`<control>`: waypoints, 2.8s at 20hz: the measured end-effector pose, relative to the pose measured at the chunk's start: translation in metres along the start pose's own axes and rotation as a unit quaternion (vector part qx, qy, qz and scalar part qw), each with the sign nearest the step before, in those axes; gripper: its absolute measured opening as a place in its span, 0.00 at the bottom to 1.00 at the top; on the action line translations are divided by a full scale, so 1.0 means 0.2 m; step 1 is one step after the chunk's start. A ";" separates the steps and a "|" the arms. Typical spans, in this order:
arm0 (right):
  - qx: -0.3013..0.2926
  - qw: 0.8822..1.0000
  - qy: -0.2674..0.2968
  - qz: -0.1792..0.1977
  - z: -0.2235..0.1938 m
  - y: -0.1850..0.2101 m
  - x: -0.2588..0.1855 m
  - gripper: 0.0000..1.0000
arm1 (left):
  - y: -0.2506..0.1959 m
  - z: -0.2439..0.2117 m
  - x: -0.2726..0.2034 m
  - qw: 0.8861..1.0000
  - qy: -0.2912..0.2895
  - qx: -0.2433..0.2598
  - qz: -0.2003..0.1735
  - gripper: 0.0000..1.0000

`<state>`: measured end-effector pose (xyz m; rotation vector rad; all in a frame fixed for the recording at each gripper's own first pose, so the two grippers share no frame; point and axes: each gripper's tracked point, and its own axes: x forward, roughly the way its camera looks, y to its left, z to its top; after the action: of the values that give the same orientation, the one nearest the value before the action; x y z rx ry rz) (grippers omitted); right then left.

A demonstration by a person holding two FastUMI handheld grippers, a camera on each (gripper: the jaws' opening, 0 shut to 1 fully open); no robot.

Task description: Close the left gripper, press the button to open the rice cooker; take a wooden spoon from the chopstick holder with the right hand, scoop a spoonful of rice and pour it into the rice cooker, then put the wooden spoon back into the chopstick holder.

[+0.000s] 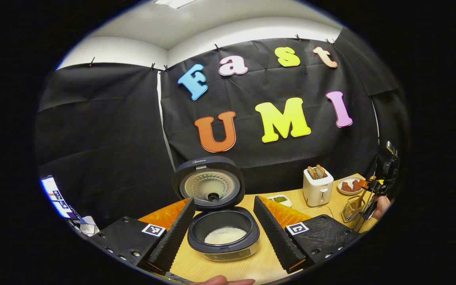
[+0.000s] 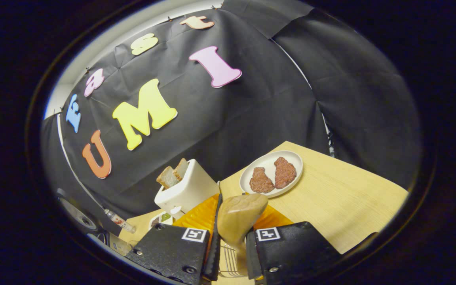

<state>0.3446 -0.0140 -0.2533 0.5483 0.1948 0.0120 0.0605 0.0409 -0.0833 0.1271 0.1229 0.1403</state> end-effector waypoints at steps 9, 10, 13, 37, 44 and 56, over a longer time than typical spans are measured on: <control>-0.064 0.995 0.008 -0.078 0.01 -0.19 -0.05 0.97 | 0.02 0.02 -0.04 1.000 -0.006 -0.002 0.002 0.95; -0.072 0.994 0.011 -0.085 0.01 -0.21 -0.07 0.97 | 0.02 0.02 -0.04 1.000 -0.005 -0.001 0.001 0.95; -0.104 0.989 -0.013 -0.101 0.12 -0.23 -0.22 0.93 | 0.01 0.03 -0.06 1.000 -0.006 -0.001 -0.002 0.95; -0.284 0.957 -0.060 -0.001 0.50 0.67 -1.64 1.00 | 0.14 0.27 -0.02 0.999 -0.037 -0.028 -0.024 0.90; -0.290 0.957 -0.018 0.011 0.38 0.72 -1.65 1.00 | 0.28 0.48 0.60 0.999 0.020 -0.035 -0.008 0.95; -0.321 0.946 0.026 0.024 0.33 0.75 -1.64 1.00 | 0.33 0.02 1.18 0.966 0.243 -0.092 -0.007 0.98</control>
<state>0.0405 0.0597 -0.0611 -0.1003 0.2164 0.1332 0.2844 0.1397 -0.0978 -0.0958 0.5984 0.1669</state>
